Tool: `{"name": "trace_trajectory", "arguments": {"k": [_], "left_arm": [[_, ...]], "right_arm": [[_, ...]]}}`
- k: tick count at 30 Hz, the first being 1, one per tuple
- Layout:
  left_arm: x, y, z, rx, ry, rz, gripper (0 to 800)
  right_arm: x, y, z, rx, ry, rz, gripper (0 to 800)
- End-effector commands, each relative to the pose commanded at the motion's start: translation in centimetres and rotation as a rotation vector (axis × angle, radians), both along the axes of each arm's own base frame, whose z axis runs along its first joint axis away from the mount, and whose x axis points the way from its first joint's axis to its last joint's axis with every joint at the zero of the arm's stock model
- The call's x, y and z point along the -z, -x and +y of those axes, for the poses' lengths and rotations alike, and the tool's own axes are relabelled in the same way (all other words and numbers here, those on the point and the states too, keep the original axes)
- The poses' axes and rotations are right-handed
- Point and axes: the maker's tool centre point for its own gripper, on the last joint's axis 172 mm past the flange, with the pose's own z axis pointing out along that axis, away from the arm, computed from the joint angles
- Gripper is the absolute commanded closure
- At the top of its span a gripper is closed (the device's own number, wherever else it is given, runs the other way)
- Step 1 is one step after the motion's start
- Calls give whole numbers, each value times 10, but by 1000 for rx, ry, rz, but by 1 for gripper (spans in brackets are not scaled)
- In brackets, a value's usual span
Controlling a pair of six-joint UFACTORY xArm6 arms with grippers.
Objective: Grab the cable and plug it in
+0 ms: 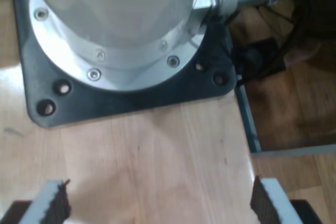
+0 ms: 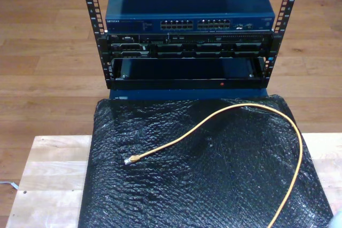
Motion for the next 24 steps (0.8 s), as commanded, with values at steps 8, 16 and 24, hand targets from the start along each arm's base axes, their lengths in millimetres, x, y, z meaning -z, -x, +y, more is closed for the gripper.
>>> {"name": "trace_trajectory", "arguments": {"k": [8, 16, 24], "left_arm": [[-33, -36, 6, -18, 24, -63, 0], [-62, -65, -2, -62, 62, -66, 0], [-70, -86, -14, -90, 60, -12, 0]], "right_arm": [[-44, -43, 5, 97, -144, -33, 2], [-77, -74, 16, 148, -265, -53, 2], [-102, -99, 37, 153, -324, -43, 2]]}}
